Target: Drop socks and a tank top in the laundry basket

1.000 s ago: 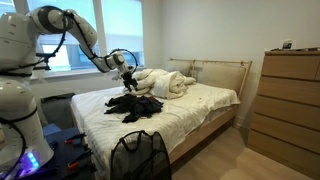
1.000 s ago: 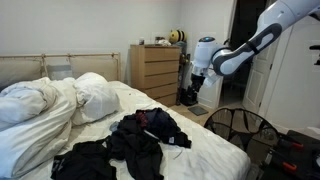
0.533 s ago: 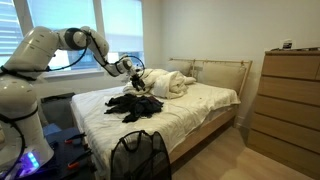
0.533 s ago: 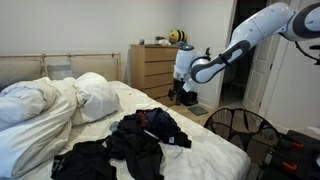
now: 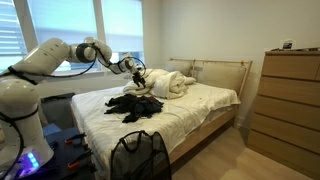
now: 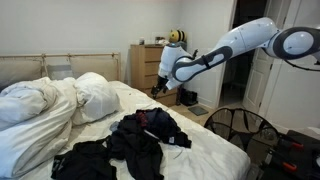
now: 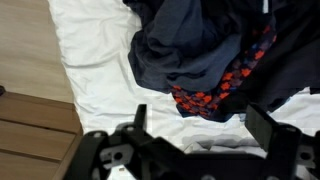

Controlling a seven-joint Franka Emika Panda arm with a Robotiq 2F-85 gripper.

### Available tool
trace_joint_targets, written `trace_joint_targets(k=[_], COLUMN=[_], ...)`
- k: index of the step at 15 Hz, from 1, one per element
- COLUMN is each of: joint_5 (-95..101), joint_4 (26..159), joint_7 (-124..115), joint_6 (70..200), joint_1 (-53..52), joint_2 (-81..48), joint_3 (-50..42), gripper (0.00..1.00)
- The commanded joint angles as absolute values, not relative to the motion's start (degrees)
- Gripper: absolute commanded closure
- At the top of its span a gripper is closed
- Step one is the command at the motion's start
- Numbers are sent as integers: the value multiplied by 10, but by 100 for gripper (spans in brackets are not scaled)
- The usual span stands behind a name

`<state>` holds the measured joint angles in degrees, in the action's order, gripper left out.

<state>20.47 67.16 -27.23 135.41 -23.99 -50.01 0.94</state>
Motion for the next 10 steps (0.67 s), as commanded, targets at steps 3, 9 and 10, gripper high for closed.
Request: trace_joint_targets(k=[3, 9, 10], joint_5=[192, 156, 152], joint_4=[494, 407, 395], joint_7=[-267, -250, -247], joint_6=[1285, 1261, 1257], joint_1=[-266, -286, -289], joint_2=[-624, -704, -715], joint_3=[11, -3, -3], gripper=[0, 0, 0])
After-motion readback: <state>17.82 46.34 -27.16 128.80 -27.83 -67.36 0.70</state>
